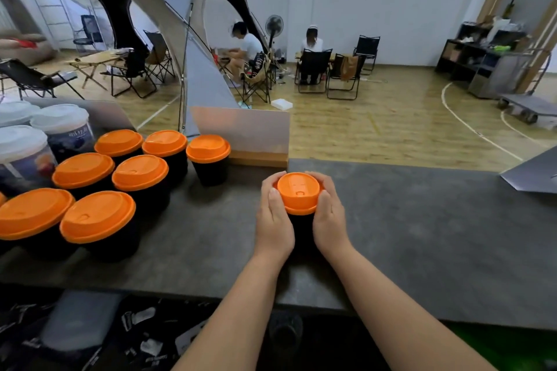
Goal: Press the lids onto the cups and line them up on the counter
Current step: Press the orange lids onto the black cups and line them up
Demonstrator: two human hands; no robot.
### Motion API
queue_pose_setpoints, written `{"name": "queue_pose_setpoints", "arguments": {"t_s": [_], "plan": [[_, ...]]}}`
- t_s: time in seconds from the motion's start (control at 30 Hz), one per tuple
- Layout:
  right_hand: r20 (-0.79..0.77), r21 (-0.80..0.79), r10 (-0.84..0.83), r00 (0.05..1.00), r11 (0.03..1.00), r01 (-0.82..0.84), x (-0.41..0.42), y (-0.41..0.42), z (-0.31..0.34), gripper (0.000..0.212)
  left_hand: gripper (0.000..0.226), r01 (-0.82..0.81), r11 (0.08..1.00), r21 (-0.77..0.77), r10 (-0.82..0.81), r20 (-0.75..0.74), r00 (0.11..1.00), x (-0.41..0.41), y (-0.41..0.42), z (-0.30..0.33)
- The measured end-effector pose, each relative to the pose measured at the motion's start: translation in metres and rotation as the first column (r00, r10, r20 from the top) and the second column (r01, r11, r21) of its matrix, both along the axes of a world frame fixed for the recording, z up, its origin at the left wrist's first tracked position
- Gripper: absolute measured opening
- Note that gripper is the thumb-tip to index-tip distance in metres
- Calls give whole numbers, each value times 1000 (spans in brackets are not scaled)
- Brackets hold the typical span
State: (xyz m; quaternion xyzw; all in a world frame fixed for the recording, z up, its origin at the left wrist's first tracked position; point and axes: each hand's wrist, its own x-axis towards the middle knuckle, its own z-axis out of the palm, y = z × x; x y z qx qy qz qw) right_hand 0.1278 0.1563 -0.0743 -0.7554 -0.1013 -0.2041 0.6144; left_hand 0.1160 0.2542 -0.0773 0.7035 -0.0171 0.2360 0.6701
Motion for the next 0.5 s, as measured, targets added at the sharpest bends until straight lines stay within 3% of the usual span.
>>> {"name": "queue_pose_setpoints", "arguments": {"t_s": [0.27,0.5], "plan": [[-11,41,42,999,998,-41,-6,0,0,48,31,10,999,-33,-11,-43,999,-3,1,2],[-66,74,63,996,996,-58,-7,-1,-2,41,39,2,999,-35,-5,-86,996,-9,-1,6]]}}
